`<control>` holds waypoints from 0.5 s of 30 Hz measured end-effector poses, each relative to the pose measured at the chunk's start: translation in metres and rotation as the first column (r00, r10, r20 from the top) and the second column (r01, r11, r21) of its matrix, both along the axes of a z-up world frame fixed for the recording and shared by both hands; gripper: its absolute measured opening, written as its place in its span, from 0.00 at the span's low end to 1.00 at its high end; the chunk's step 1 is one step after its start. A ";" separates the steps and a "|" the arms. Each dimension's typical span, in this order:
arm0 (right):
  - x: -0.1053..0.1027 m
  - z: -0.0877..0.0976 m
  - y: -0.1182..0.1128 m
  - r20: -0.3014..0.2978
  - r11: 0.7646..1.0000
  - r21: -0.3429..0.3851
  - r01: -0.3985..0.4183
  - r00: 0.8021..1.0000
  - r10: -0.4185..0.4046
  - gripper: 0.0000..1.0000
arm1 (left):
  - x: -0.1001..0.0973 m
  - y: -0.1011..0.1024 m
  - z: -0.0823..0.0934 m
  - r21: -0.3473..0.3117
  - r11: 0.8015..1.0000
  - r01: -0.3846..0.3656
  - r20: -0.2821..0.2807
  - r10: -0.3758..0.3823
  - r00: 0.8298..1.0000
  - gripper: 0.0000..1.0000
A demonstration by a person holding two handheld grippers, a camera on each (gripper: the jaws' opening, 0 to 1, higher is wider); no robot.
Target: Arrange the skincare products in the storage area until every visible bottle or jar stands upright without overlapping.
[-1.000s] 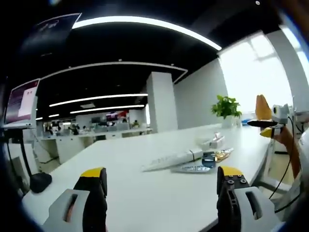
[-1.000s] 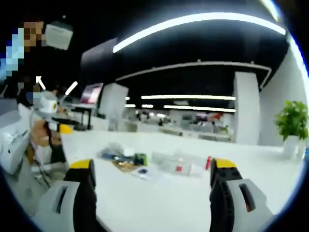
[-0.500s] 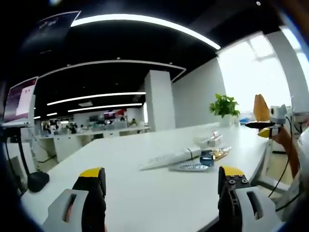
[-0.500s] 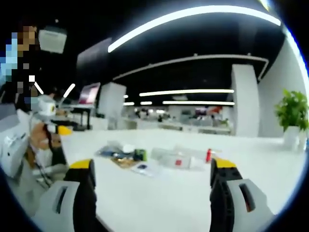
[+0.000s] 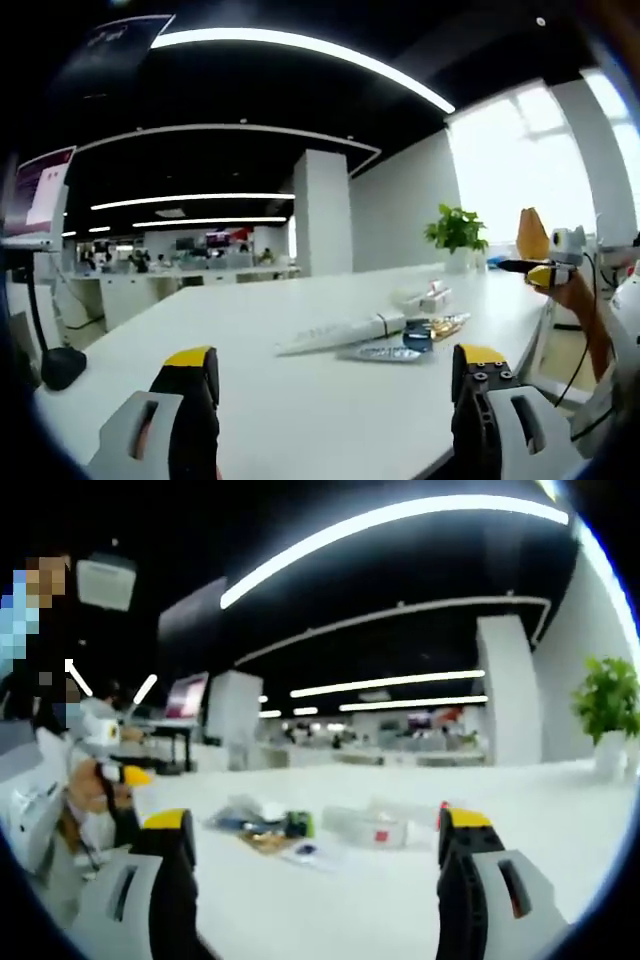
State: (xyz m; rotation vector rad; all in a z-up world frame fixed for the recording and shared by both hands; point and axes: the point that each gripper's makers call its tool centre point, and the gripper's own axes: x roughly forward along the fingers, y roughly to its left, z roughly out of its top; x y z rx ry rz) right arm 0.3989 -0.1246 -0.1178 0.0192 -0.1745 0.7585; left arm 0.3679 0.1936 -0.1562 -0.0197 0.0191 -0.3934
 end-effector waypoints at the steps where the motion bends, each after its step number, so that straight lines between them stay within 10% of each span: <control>1: 0.000 0.000 0.003 -0.001 1.000 -0.005 -0.009 1.000 0.009 1.00 | 0.000 -0.002 0.000 0.000 1.000 0.006 0.001 -0.006 1.000 0.99; 15: 0.007 0.006 0.052 0.006 0.983 -0.138 -0.118 0.993 0.120 1.00 | 0.003 -0.012 -0.002 -0.009 0.999 0.050 -0.006 -0.050 0.999 0.99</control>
